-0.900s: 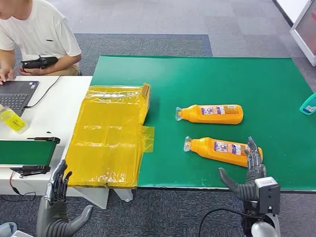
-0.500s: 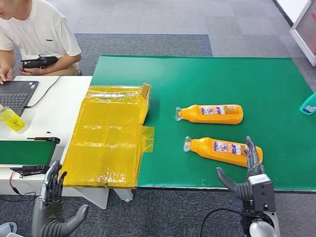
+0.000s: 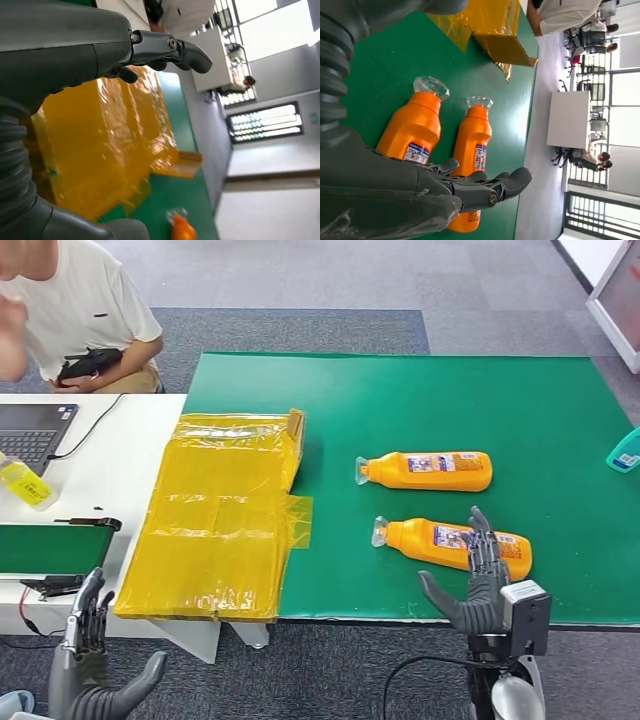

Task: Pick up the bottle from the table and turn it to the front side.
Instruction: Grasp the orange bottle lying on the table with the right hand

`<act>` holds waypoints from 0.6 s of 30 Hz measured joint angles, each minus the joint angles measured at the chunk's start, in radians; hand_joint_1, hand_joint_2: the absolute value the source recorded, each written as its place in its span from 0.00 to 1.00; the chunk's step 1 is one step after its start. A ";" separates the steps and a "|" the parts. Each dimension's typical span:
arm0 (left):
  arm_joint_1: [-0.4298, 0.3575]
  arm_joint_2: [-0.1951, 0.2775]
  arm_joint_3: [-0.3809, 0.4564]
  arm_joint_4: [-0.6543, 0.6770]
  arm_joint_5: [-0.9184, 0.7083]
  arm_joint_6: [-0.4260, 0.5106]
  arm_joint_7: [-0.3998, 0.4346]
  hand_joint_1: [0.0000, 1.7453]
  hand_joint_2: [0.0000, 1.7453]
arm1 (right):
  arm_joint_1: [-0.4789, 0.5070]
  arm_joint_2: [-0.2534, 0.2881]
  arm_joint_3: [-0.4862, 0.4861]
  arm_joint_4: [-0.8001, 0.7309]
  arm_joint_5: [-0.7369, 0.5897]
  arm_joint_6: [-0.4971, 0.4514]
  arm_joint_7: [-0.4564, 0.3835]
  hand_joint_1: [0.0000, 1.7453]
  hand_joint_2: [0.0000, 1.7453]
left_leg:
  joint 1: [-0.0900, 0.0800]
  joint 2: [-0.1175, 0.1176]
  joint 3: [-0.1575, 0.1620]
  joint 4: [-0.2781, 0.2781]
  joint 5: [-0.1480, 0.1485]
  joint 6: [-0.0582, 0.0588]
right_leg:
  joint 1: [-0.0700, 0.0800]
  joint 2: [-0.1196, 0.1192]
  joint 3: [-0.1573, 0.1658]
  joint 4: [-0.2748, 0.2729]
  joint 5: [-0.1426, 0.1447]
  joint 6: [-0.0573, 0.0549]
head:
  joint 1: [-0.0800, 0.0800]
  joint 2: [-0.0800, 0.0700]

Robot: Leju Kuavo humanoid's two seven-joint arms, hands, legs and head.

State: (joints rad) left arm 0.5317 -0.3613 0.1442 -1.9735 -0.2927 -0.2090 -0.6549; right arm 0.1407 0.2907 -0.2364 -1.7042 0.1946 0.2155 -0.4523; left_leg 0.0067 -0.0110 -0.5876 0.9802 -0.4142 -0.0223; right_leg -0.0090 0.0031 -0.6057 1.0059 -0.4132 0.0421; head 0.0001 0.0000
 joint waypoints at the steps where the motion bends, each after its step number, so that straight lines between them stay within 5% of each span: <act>1: 0.000 0.000 0.003 0.000 0.026 -0.012 -0.005 0.00 1.00 | -0.002 0.000 0.003 0.002 0.010 -0.007 0.003 0.00 1.00 | 0.000 0.000 0.000 0.000 0.000 0.000 | 0.000 0.000 0.000 0.000 0.000 0.000 | 0.000 0.000; 9: 0.003 0.001 0.040 0.000 0.175 -0.090 -0.009 0.00 1.00 | -0.002 -0.002 0.030 0.001 0.103 -0.067 0.014 0.00 1.00 | 0.000 0.000 0.000 0.000 0.000 0.000 | 0.000 0.000 0.000 0.000 0.000 0.000 | 0.000 0.000; 14: 0.016 0.001 0.051 -0.001 0.153 -0.049 -0.004 0.00 1.00 | 0.004 -0.043 0.047 -0.048 0.593 -0.333 0.091 0.00 1.00 | 0.000 0.000 0.000 0.000 0.000 0.000 | 0.000 0.000 0.000 0.000 0.000 0.000 | 0.000 0.000; 18: 0.029 0.001 0.055 -0.003 0.125 0.007 -0.006 0.00 1.00 | -0.004 -0.131 0.107 -0.084 0.937 -0.343 0.259 0.00 1.00 | 0.000 0.000 0.000 0.000 -0.001 0.001 | -0.001 0.000 0.000 0.000 0.000 0.000 | 0.000 0.000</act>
State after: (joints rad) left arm 0.5606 -0.3601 0.1996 -1.9765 -0.1678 -0.2023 -0.6604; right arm 0.1371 0.1598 -0.1295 -1.7880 1.1313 -0.1271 -0.1931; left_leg 0.0065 -0.0110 -0.5877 0.9802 -0.4149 -0.0213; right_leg -0.0095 0.0031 -0.6054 1.0057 -0.4132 0.0423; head 0.0003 0.0000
